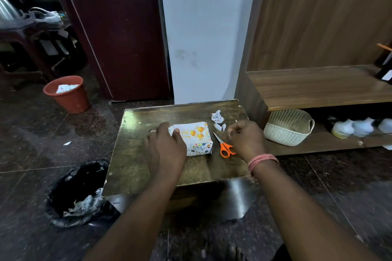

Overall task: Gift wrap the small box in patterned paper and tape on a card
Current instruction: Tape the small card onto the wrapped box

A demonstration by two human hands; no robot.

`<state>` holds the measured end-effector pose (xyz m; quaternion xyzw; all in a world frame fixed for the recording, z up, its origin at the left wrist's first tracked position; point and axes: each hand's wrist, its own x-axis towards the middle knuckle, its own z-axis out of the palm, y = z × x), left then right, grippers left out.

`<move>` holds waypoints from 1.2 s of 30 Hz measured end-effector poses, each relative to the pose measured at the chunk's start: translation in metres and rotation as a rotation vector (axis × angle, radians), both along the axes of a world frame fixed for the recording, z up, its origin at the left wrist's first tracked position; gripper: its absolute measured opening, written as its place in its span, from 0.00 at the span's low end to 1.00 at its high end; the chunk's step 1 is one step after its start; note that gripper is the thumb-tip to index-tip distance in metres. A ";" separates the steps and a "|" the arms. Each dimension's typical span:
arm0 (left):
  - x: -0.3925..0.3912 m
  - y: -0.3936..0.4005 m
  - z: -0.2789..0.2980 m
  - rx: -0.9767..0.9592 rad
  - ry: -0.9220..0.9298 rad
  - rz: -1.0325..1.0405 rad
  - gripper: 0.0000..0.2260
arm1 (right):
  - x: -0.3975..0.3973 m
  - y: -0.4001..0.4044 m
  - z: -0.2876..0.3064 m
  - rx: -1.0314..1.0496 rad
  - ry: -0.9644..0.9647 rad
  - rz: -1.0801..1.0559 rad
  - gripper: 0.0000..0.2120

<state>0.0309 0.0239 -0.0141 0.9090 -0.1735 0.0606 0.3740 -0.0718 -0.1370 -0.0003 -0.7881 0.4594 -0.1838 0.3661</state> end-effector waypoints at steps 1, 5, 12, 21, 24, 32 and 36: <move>-0.010 -0.001 0.002 -0.025 -0.047 -0.040 0.14 | -0.010 -0.002 -0.004 -0.036 0.041 -0.010 0.08; -0.045 -0.007 -0.008 -0.096 -0.096 -0.338 0.12 | -0.025 0.007 -0.022 -0.085 0.162 0.081 0.08; -0.094 0.003 -0.038 -0.041 0.002 -0.611 0.18 | -0.017 0.031 -0.043 -0.151 0.168 0.030 0.06; -0.113 0.021 -0.054 -0.114 0.027 -0.572 0.16 | -0.041 0.044 -0.044 -0.111 0.226 -0.041 0.10; -0.121 0.026 -0.063 -0.069 0.050 -0.574 0.18 | -0.045 0.052 -0.047 -0.163 0.261 -0.033 0.10; -0.130 0.001 -0.051 0.134 0.016 -0.691 0.10 | -0.061 0.047 -0.041 -0.054 0.085 -0.051 0.11; -0.142 -0.023 -0.038 0.421 -0.148 -0.820 0.15 | -0.097 0.026 -0.035 0.178 -0.191 -0.258 0.15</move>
